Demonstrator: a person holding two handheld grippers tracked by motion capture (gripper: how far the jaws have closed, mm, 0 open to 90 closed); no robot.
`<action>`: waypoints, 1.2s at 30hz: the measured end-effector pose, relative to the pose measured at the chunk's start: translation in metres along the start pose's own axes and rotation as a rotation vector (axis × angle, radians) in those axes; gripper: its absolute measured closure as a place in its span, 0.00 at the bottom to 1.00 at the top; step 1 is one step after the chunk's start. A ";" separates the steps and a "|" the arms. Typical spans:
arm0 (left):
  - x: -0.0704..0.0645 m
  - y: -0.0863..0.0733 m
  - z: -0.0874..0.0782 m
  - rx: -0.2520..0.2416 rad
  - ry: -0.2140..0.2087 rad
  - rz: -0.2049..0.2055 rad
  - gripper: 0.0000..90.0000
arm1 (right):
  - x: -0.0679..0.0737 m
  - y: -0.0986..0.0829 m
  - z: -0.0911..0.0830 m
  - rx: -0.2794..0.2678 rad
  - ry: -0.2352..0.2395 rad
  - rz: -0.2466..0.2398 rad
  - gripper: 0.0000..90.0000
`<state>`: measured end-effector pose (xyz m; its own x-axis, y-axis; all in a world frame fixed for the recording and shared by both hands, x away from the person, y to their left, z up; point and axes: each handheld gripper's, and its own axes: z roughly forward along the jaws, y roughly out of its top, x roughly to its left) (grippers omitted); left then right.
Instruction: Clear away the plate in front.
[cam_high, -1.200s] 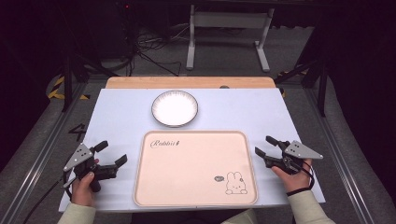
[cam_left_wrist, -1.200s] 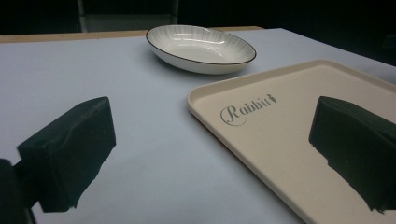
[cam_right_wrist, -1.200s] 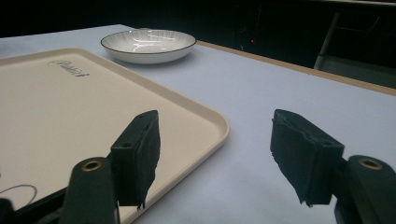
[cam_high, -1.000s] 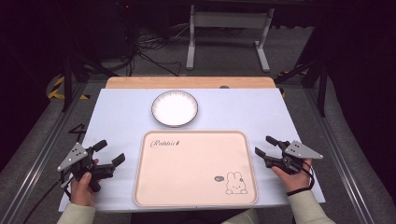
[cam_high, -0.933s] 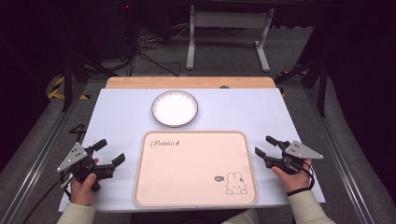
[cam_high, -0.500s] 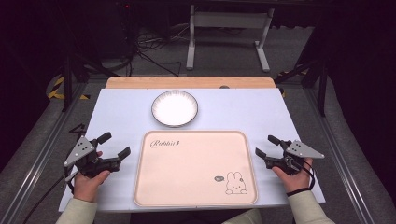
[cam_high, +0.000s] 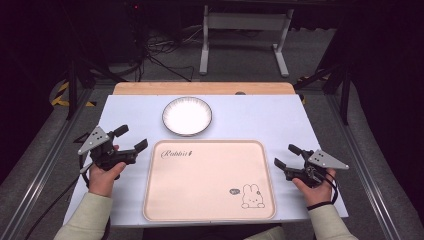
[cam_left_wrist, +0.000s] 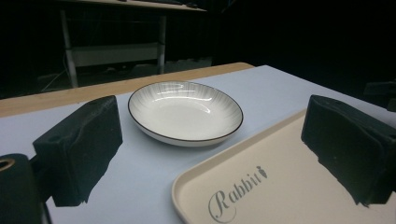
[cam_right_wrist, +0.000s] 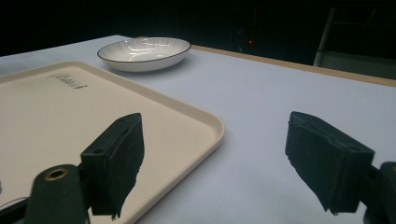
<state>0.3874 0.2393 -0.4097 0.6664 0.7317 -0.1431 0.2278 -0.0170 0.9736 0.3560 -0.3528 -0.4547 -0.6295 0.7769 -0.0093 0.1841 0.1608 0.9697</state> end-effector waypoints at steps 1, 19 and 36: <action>0.000 0.001 0.002 0.002 -0.002 0.002 0.06 | 0.000 0.000 0.000 -0.002 0.000 0.001 0.22; 0.014 0.022 0.046 0.053 0.001 0.002 0.06 | 0.000 -0.001 -0.002 -0.019 -0.020 0.012 0.20; 0.038 0.032 0.081 0.102 -0.077 -0.058 0.15 | 0.000 -0.001 -0.002 -0.022 -0.031 0.019 0.23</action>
<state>0.4775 0.2108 -0.3986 0.7012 0.6794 -0.2161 0.3363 -0.0480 0.9405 0.3544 -0.3545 -0.4554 -0.6020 0.7985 0.0015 0.1789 0.1330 0.9748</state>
